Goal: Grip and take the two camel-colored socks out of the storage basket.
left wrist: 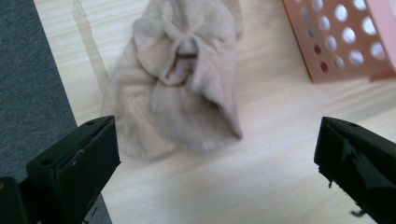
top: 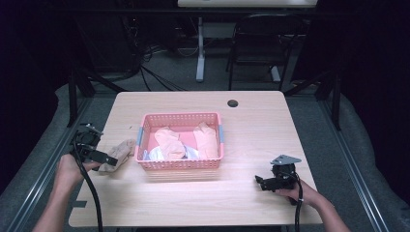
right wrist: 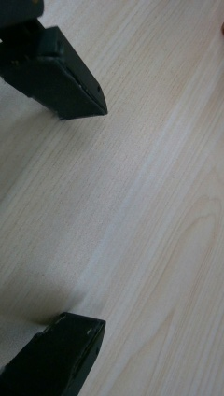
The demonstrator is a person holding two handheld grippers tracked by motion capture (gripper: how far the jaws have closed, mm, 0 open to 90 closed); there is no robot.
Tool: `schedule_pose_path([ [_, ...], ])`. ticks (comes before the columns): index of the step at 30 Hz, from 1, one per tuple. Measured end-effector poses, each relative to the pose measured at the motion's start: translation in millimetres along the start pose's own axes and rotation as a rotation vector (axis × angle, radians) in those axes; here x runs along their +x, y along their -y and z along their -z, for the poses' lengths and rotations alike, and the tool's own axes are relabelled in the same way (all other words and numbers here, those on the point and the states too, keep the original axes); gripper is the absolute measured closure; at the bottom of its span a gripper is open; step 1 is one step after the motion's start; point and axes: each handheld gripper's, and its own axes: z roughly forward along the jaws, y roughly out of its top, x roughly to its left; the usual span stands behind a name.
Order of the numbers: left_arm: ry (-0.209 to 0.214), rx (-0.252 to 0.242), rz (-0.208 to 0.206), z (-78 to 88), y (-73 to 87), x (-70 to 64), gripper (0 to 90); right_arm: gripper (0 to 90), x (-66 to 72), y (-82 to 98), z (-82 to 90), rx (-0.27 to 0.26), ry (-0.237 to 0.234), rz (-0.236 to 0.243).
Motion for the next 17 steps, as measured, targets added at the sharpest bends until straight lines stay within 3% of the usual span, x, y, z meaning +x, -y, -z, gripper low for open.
schedule_pose_path([
  [8, 0.015, -0.016, -0.01, 1.0, 27.5, -8.4, 0.0, 0.0, 0.0, 0.0, -0.1, -0.001, 0.0, 0.0],
  [17, 0.025, -0.034, -0.003, -5.4, 48.0, -12.1, 0.0, 0.0, -0.1, 0.0, -0.3, -0.002, 0.0, -0.001],
])
